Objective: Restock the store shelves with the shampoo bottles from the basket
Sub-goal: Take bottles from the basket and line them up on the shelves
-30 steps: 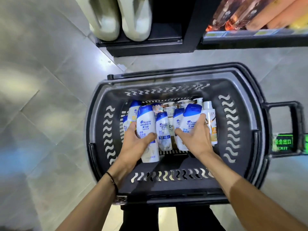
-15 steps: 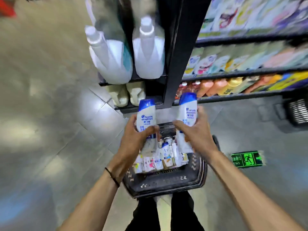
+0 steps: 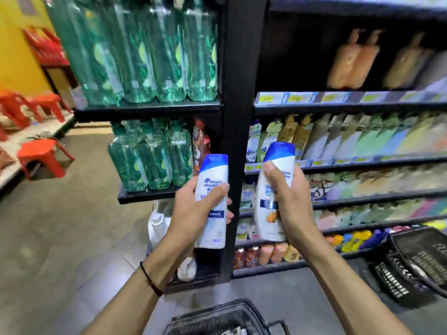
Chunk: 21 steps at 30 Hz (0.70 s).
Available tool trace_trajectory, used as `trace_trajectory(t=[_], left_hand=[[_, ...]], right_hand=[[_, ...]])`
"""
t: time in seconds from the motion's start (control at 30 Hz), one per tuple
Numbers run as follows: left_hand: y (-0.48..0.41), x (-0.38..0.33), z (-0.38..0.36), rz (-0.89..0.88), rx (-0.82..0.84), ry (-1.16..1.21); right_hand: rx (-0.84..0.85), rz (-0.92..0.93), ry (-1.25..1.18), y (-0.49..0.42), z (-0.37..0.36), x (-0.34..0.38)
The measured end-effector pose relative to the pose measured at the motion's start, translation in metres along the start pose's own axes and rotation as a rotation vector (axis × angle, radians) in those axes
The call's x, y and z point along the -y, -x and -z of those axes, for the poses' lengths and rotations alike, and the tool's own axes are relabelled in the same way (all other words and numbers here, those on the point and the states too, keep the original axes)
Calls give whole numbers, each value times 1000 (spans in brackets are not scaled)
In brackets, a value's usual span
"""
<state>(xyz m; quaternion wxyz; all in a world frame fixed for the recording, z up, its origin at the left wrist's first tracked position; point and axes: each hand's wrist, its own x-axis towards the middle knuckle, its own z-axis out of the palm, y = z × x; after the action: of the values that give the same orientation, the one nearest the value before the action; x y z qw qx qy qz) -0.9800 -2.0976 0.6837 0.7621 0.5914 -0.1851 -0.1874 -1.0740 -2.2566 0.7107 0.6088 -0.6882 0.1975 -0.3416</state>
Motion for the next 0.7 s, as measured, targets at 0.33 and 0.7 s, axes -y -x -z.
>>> trace_trajectory(t=[0.33,0.7], left_hand=[[-33,-112,-182,-296,22,-33],[-65,-179,-314,-473,-48,-9]], right_hand=[[40,352,-114,-96,127,111],[51,575,-109,-196,229,194]])
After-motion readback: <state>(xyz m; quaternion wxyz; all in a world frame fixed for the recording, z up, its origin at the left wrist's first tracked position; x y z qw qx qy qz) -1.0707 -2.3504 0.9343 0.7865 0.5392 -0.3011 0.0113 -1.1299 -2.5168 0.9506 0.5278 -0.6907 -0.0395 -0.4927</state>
